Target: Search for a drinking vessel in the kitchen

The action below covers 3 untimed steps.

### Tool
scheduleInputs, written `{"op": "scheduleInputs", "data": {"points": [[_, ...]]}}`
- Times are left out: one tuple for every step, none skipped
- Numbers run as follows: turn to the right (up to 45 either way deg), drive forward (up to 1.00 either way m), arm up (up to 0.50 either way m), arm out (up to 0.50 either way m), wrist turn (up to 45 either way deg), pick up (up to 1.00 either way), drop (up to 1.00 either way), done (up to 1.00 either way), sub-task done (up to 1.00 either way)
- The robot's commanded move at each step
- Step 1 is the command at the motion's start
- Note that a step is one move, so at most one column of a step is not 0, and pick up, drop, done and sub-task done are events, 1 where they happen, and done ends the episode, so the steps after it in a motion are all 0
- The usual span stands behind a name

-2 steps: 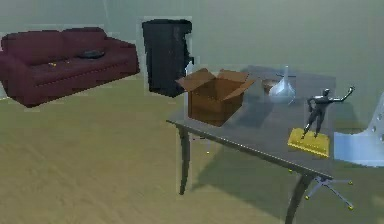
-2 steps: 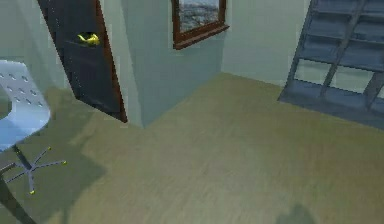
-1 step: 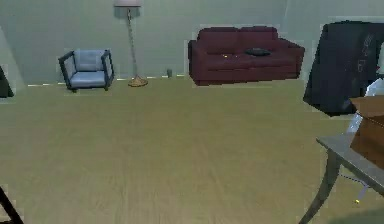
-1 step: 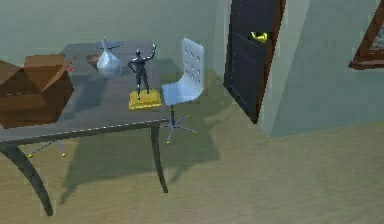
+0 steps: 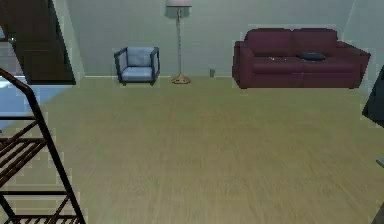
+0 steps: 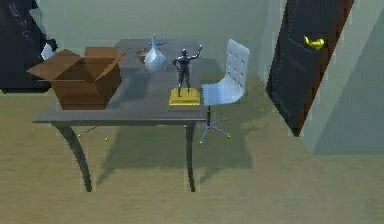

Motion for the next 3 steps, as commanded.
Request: {"op": "scheduleInputs", "data": {"points": [[0.0, 1.00, 0.00, 0.00, 0.0, 0.00, 0.00, 0.00, 0.00], [0.0, 0.05, 0.00, 0.00, 0.0, 0.00, 0.00, 0.00, 0.00], [-45.0, 0.00, 0.00, 0.00, 0.0, 0.00, 0.00, 0.00, 0.00]]}}
